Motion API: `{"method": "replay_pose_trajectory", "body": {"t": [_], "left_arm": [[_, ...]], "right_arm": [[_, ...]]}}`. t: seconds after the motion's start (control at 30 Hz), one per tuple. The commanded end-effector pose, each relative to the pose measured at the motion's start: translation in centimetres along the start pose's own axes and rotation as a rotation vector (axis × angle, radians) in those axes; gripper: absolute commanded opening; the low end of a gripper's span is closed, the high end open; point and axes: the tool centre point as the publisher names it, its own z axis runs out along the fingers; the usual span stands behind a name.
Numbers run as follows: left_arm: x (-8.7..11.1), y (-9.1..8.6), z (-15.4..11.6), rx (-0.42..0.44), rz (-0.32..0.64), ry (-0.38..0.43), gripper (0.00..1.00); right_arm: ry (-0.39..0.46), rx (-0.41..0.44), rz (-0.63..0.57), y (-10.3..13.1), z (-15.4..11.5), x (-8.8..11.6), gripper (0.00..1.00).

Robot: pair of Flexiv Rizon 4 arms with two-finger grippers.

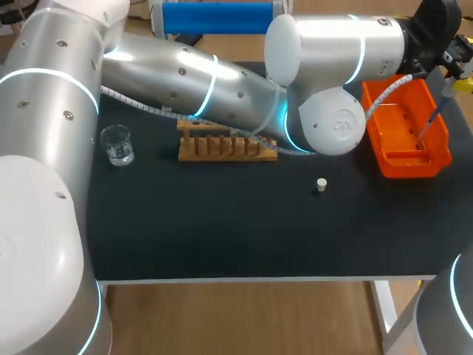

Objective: Invert the test tube, pick up the pipette, mount the tip to pipette, aspirate from beaker and dispense into the tube, eject the tip, return the pipette, and cap with the stopper.

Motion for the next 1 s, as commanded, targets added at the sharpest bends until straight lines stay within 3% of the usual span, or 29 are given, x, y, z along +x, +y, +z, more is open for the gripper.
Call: {"method": "replay_pose_trajectory", "body": {"t": [0.03,0.77,1.0], "left_arm": [[-0.5,0.5,0.5,0.103,0.002,0.016,0.00],[-1.1,1.9,0.8,0.082,-0.017,0.012,0.00],[-1.1,0.6,-0.1,0.108,0.011,-0.017,0.00]], "right_arm": [[-0.001,0.003,-0.001,0.1,0.0,0.1,0.00],[-0.001,0.003,-0.001,0.1,0.0,0.1,0.00],[-0.001,0.003,-0.001,0.1,0.0,0.1,0.00]]}}
